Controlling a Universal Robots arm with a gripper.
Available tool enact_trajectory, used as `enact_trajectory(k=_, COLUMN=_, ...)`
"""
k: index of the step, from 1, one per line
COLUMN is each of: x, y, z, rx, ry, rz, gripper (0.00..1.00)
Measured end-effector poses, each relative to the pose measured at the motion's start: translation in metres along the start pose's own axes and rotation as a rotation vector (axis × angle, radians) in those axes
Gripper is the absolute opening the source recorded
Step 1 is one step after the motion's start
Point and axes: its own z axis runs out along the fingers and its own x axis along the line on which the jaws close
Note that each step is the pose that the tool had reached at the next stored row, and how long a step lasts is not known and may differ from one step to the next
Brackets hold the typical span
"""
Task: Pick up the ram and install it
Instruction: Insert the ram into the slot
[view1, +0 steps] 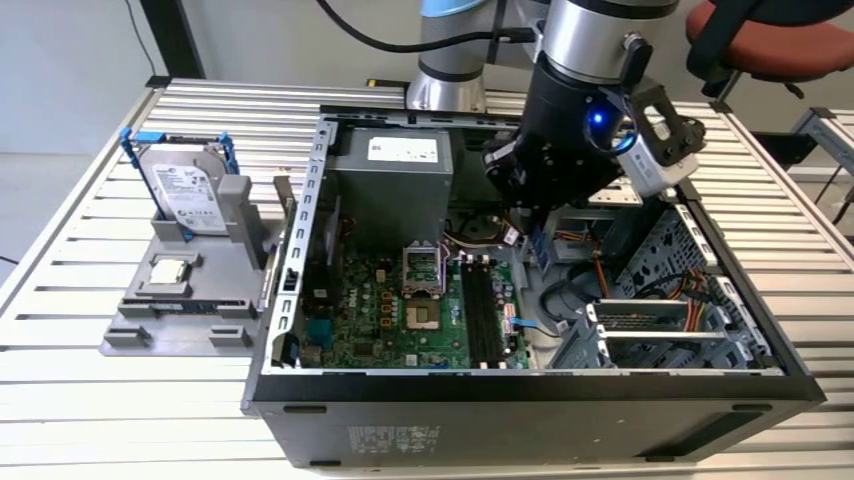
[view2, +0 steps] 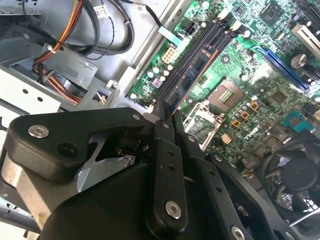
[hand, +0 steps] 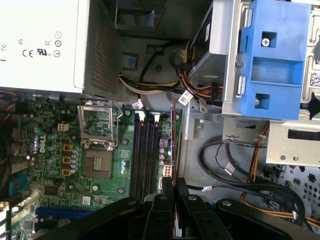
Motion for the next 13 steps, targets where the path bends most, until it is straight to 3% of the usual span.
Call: enact_trajectory(k=13, x=0.0002, y=0.0003, z=0.012, rx=0.0, ry=-0.0001, rz=0.004, gripper=0.0)
